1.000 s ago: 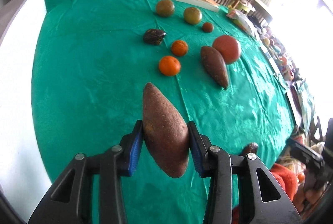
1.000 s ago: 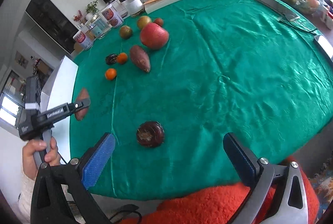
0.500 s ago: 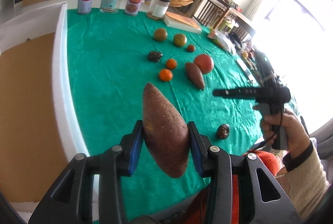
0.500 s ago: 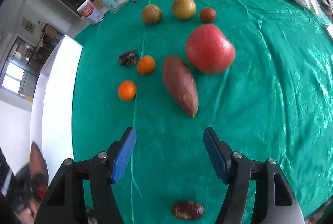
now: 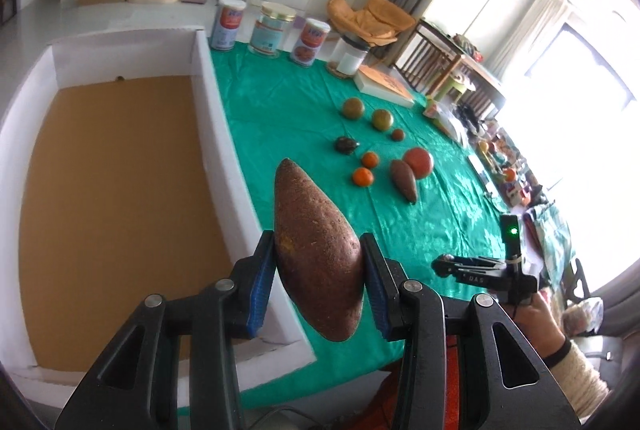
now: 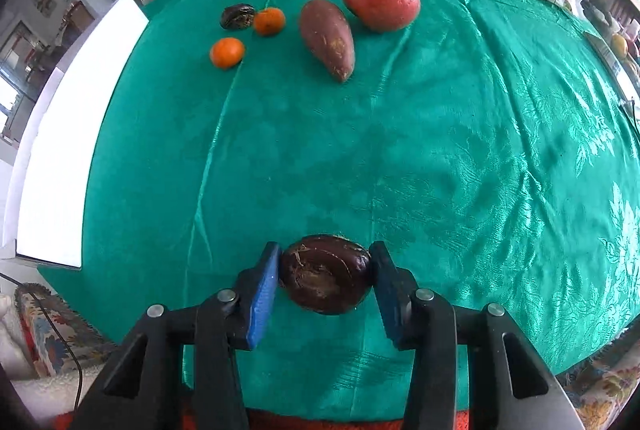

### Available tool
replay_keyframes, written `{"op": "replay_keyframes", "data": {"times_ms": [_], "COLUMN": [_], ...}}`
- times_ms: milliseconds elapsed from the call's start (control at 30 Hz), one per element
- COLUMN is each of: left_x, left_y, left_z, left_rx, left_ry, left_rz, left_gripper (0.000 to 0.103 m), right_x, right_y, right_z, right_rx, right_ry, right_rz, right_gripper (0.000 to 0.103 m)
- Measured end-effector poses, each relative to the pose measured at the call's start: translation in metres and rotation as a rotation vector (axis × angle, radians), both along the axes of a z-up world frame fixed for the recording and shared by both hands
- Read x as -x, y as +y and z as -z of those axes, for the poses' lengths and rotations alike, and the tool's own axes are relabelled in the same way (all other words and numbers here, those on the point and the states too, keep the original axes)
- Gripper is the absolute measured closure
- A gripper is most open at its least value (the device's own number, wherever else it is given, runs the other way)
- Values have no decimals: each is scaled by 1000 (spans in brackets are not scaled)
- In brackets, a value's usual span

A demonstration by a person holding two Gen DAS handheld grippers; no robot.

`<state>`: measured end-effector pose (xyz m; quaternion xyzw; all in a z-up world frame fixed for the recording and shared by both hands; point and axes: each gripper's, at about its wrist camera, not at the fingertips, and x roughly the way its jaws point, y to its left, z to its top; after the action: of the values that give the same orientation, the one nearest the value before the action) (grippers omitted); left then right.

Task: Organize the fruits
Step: 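Carry both fruits over the white box and open both tools to drop them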

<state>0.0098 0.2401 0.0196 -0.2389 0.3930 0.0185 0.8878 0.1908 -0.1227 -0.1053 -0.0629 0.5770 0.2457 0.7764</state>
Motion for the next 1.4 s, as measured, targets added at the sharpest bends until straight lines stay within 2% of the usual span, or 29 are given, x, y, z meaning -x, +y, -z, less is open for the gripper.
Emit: {"op": "replay_keyframes", "data": {"times_ms": [100,200,300,367,467,633,733,833,867,967,1033,1067,1133,1233,1300,1400], "left_x": [19,30,34,34,36,43,42,41,41,33,24,19,4,-22,-37,-49], "left_y": [33,62,85,98,109,116,115,111,108,89,68,57,35,6,-8,-25], "left_z": [-6,2,27,51,80,100,103,93,86,59,42,35,29,35,47,63], "left_rx": [-58,-107,-175,-180,-151,-154,-163,-202,-219,-269,-293,-300,-308,-395,-458,-538], "left_ry": [18,62,146,211,283,337,345,328,311,216,126,81,-6,-25,-2,71], "left_rz": [-104,-196,-280,-311,-326,-340,-346,-363,-369,-350,-331,-322,-271,-226,-197,-145], "left_gripper": [60,60,60,60,60,59,59,47,42,36,26,22,21,21,21,21], "right_x": [12,42,76,96,117,125,121,107,104,94,84,81,76,71,68,65], "right_y": [36,105,186,235,288,327,326,312,303,269,237,216,170,105,66,20], "right_z": [-32,-73,-99,-101,-89,-62,-59,-70,-77,-100,-108,-110,-105,-81,-65,-47], "right_rx": [-146,-282,-369,-382,-344,-267,-272,-323,-347,-378,-371,-367,-347,-230,-174,-174], "right_ry": [17,6,-2,1,-1,-4,2,-5,-17,-98,-166,-195,-253,-348,-348,-318], "right_rz": [-52,-206,-380,-478,-564,-598,-577,-540,-527,-480,-412,-367,-268,-107,-11,109], "right_gripper": [58,58,58,58,58,57,55,50,50,47,31,27,16,15,15,15]}}
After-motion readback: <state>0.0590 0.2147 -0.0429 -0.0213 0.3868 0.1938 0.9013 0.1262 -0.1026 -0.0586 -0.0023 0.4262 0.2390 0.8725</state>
